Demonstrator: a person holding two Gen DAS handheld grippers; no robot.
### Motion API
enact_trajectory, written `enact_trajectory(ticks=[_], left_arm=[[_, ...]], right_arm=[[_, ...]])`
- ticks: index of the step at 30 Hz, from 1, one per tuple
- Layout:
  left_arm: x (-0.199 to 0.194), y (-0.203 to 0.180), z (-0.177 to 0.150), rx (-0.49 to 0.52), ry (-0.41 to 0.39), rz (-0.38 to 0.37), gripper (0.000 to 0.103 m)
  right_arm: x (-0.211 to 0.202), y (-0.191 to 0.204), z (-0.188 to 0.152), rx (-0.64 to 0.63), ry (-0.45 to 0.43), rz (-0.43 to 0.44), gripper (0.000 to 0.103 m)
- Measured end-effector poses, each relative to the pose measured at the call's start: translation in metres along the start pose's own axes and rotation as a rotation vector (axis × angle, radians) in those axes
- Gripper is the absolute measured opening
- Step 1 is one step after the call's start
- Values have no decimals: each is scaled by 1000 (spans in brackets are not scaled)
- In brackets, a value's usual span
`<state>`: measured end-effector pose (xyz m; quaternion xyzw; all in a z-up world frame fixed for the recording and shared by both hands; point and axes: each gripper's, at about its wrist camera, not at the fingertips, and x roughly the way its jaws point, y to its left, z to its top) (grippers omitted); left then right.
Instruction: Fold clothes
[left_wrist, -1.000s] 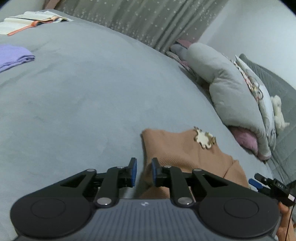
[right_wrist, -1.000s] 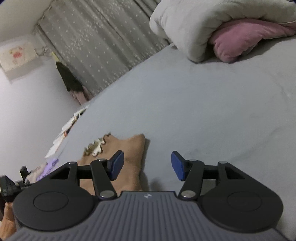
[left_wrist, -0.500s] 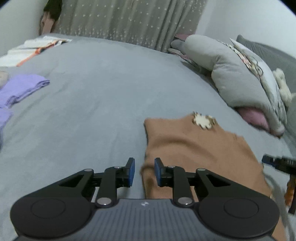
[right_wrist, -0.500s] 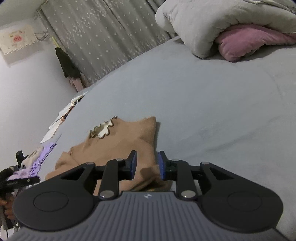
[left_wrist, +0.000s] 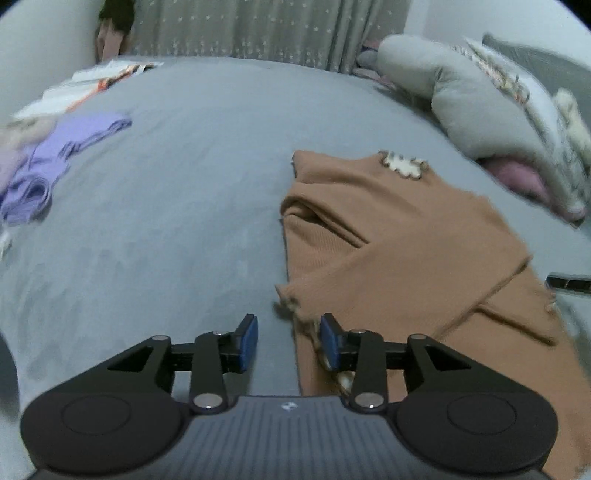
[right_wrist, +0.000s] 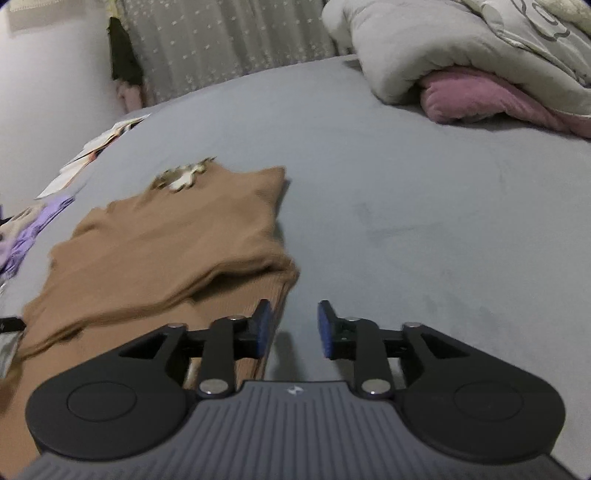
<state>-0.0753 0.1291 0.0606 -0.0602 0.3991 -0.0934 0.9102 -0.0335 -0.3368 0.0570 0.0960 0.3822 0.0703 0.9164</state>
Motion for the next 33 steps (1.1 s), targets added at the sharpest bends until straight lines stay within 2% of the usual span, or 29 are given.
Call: enact_trajectory(ticks=[1, 3, 5, 7, 11, 16, 19, 22, 26, 30, 32, 33], left_arm=[[-9, -2, -6, 4, -1, -10, 38], [-18, -4, -15, 0, 5, -36, 44], [-34, 3, -40, -81, 30, -155, 52], [-42, 14, -66, -189, 67, -268, 55], [-62, 24, -101, -197, 59, -315, 57], [-66, 22, -111, -210, 73, -381, 72], [-60, 12, -112, -190, 78, -384, 79], [-59, 6, -113, -169, 77, -381, 79], [-56, 12, -115, -223, 89, -447, 76], [-52, 9, -117, -210, 85, -456, 77], [-50, 10, -117, -227, 82, -464, 78], [-49, 11, -117, -239, 81, -469, 78]], right_arm=[[-7, 0, -6, -1, 11, 24, 57], [-21, -2, -19, 16, 32, 84, 60], [-36, -7, -36, 56, 54, 157, 60], [-52, -12, -57, 91, 82, 219, 60], [-87, -19, -100, 152, 124, 322, 61], [-110, -17, -142, 205, 180, 428, 65], [-103, -16, -141, 226, 183, 446, 65], [-94, -18, -142, 260, 177, 479, 65], [-84, -26, -143, 315, 167, 530, 64], [-91, -18, -145, 257, 148, 502, 64], [-91, -17, -145, 257, 147, 489, 57], [-91, -18, -145, 263, 152, 480, 38]])
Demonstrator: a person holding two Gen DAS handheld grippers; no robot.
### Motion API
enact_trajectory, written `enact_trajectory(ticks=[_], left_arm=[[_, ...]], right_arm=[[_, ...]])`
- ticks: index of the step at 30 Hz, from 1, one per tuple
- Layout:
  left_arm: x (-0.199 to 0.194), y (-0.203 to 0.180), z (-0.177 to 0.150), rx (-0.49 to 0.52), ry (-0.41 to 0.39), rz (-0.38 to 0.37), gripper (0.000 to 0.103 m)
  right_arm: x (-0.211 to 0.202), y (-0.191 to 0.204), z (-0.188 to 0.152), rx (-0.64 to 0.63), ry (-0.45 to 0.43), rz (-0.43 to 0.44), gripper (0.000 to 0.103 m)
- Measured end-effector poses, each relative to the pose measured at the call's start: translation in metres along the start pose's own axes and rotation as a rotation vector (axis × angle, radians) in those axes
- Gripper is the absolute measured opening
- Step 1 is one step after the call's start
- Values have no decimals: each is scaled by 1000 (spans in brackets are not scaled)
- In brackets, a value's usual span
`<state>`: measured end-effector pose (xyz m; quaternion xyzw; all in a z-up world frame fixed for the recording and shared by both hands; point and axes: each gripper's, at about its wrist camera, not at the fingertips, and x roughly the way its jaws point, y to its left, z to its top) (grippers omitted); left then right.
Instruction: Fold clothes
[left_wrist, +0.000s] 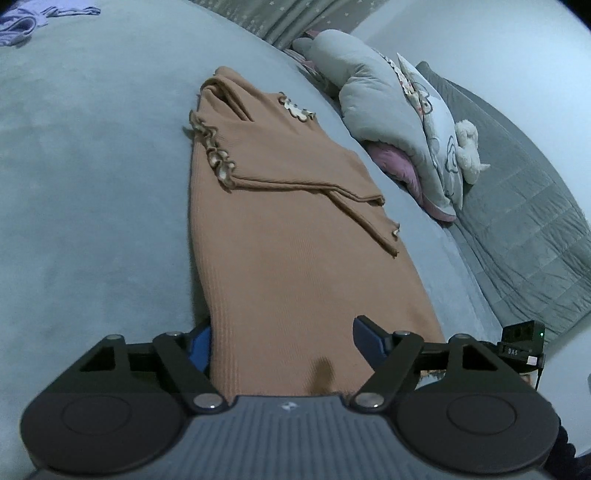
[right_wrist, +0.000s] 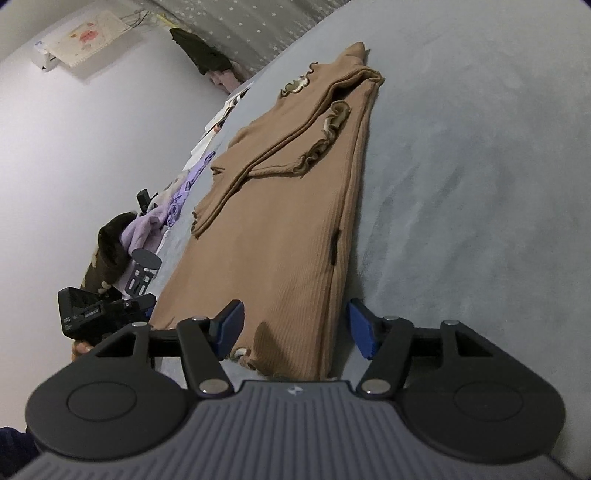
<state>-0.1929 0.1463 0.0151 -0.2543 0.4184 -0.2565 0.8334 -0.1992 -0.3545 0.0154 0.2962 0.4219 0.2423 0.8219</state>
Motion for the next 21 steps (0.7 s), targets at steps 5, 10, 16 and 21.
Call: enact_trajectory(ticks=[5, 10, 16, 21], left_arm=[[1, 1, 1, -25, -9, -3, 63], [6, -4, -3, 8, -18, 82, 6], [-13, -16, 8, -21, -88, 49, 6], [-27, -26, 13, -43, -133, 21, 6]], right_arm=[[6, 0, 0, 9, 20, -38, 10], [-6, 18, 11, -31, -44, -12, 9], [-16, 28, 21, -66, -92, 16, 9], [-25, 37, 24, -91, -141, 62, 9]])
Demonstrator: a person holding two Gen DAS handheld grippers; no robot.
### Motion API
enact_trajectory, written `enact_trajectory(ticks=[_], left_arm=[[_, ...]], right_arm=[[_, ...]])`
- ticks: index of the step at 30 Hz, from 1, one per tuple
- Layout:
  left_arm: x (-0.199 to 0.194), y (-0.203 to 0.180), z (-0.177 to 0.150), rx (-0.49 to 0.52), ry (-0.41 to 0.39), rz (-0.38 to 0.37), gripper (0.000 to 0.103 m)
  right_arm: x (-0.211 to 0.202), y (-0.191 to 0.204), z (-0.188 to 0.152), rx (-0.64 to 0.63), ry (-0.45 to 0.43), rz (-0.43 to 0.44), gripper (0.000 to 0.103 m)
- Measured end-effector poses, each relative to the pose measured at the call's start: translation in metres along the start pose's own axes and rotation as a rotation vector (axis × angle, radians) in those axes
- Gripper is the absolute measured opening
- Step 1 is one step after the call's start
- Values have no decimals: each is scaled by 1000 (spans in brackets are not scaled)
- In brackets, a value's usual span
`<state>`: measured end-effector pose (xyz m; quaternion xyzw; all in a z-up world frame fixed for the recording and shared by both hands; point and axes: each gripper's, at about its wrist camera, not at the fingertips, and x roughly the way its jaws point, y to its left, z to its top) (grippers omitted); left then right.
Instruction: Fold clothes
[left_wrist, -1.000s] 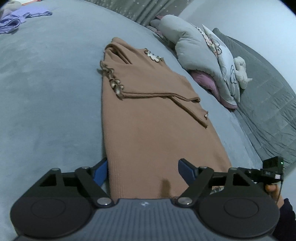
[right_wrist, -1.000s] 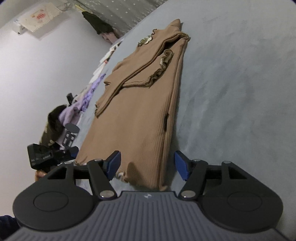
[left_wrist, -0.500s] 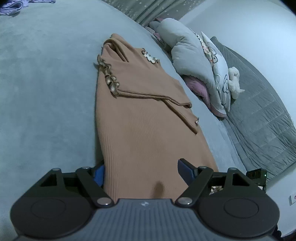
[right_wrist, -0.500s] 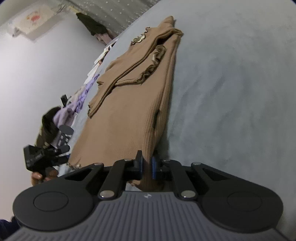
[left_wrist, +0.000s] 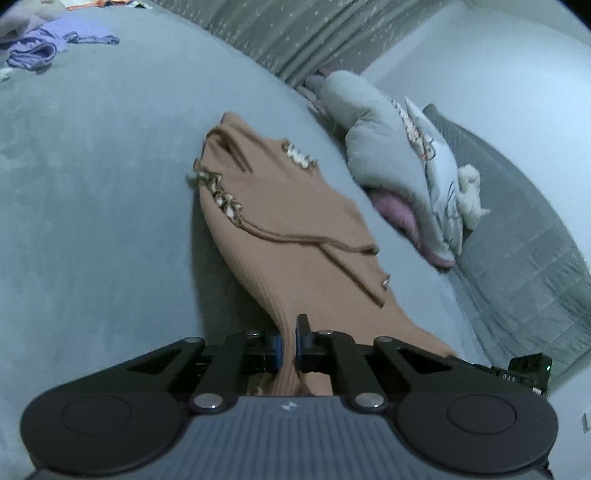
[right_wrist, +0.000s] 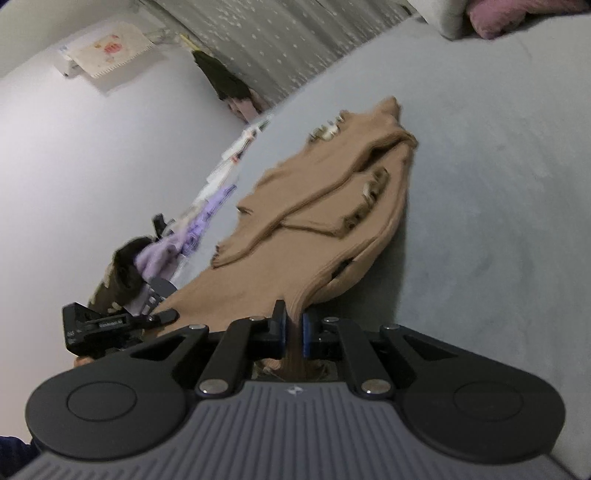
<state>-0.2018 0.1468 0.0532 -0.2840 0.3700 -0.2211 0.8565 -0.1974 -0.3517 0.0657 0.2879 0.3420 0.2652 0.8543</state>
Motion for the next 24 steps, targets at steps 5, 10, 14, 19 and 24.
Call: enact_trajectory(ticks=[5, 10, 14, 19, 24], left_arm=[[-9, -4, 3, -36, -26, -2, 6], [-20, -1, 10, -82, -44, -10, 6], [-30, -6, 12, -89, -44, -21, 6], [-35, -7, 12, -95, -32, -14, 6], [-18, 2, 9, -83, 32, 70, 6]], right_arm=[[-12, 10, 6, -25, -62, 31, 9], [-20, 15, 10, -35, -96, 33, 8], [-30, 19, 11, -57, -113, 50, 8], [-36, 20, 10, -62, -117, 47, 7], [-27, 9, 8, -30, -61, 0, 7]])
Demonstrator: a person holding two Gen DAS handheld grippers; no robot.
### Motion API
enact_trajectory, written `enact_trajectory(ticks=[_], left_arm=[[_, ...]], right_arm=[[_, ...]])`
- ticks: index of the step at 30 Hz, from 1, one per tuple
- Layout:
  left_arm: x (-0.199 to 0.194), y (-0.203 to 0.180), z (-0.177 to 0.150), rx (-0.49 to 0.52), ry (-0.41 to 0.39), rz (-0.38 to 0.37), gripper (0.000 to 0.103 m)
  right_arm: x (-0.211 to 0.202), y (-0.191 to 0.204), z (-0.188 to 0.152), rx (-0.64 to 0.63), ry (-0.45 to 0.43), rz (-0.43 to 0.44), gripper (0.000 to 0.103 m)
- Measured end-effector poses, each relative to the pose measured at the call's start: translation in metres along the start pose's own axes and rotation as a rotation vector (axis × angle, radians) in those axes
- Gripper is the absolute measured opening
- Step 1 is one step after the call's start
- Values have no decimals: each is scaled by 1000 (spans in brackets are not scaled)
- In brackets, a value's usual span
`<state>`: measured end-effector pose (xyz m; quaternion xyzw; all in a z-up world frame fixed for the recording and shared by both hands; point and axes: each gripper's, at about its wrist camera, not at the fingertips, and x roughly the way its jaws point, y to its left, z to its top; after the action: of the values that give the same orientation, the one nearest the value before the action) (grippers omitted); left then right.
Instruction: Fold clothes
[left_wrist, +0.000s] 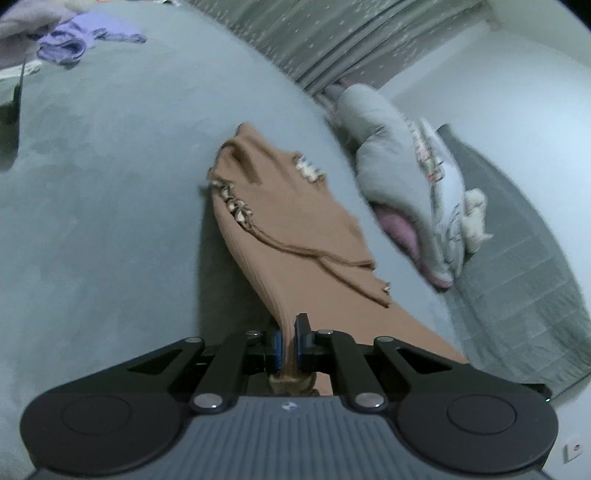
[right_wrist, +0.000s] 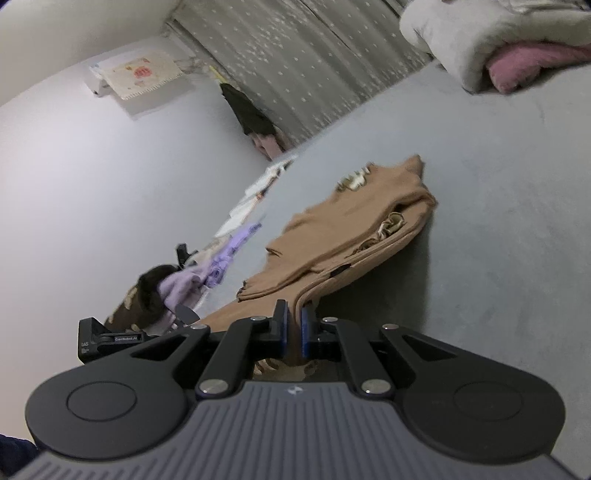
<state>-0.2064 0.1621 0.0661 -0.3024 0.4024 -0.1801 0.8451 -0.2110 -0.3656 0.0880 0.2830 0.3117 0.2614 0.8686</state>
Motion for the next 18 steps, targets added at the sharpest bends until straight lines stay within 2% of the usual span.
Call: enact_trajectory(ticks=[2, 4, 5, 7, 10, 13, 15, 18], left_arm=[[10, 4, -2, 27, 34, 64, 7], [21, 12, -5, 22, 73, 125, 10], [23, 16, -5, 20, 83, 132, 11], [26, 21, -5, 22, 91, 132, 18], [28, 26, -5, 47, 88, 118, 29], [34, 23, -7, 86, 81, 93, 48], [35, 23, -11, 83, 71, 48, 73], [39, 16, -19, 88, 40, 19, 87]], right_arm=[[10, -11, -4, 33, 62, -32, 8], [18, -21, -8, 57, 111, -54, 15], [22, -28, -11, 74, 134, -78, 18], [25, -36, -14, 90, 146, -118, 38], [30, -47, -19, 125, 156, -149, 54], [35, -51, -24, 143, 152, -144, 58], [37, -49, -27, 128, 148, -137, 62], [40, -46, -31, 118, 136, -128, 65]])
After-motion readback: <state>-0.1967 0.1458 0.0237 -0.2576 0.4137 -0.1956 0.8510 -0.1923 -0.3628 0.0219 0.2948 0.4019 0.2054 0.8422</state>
